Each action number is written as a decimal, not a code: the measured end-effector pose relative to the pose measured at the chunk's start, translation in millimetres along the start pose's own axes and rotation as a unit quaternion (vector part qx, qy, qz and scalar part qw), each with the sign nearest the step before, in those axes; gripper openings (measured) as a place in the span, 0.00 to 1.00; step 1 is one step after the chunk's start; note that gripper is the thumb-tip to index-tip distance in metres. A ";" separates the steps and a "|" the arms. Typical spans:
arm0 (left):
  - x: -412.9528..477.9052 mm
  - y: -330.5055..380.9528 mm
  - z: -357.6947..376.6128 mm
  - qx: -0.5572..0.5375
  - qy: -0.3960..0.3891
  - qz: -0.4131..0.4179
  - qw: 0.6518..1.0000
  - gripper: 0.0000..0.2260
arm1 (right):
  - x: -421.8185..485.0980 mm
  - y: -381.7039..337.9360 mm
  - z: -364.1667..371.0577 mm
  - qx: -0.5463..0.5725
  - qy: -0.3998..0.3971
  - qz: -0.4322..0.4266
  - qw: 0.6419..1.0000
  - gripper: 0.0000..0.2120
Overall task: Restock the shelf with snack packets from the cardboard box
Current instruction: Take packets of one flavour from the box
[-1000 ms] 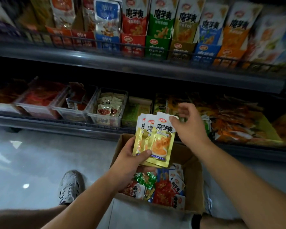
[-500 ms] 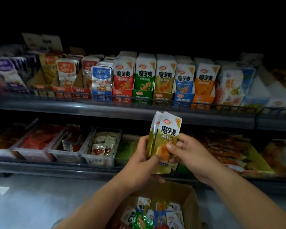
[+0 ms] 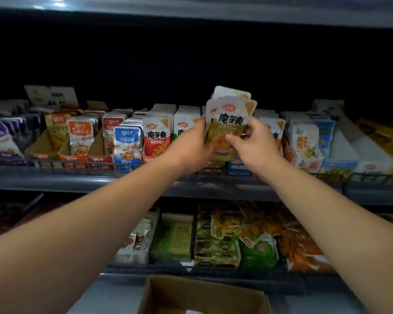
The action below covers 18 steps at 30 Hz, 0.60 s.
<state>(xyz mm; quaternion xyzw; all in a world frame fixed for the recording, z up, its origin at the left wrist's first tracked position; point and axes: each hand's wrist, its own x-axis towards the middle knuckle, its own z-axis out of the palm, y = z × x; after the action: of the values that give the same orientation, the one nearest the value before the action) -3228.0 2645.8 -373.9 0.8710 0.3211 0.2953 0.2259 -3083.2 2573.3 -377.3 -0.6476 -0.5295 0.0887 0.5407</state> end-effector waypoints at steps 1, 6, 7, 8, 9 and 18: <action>7.8 -1.5 -2.5 0.030 0.013 0.012 0.999 0.24 | 9.4 1.4 2.4 0.005 0.005 -0.003 1.000 0.14; 27.9 -17.8 1.1 0.052 0.027 0.013 0.998 0.23 | 39.0 14.9 15.1 -0.020 0.011 -0.009 1.000 0.15; 28.2 -21.0 4.7 0.037 0.022 0.008 0.999 0.22 | 40.8 17.5 17.4 -0.026 0.007 -0.007 1.000 0.15; 28.2 -24.7 9.0 0.023 0.017 0.002 1.000 0.21 | 41.4 20.3 19.6 -0.031 0.000 -0.002 1.000 0.15; 27.1 -27.7 12.9 0.012 0.014 -0.004 1.000 0.20 | 41.6 23.4 21.3 -0.034 -0.007 0.002 0.999 0.15; 28.9 -42.5 26.5 0.006 0.037 -0.026 0.999 0.29 | 31.3 17.7 20.8 -0.165 -0.042 -0.046 0.984 0.18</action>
<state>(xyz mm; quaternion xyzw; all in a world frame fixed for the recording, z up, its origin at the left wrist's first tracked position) -3210.7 2689.7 -407.2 0.8524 0.3532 0.3192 0.2162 -3073.8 2613.0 -385.4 -0.6984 -0.5883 0.0024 0.4076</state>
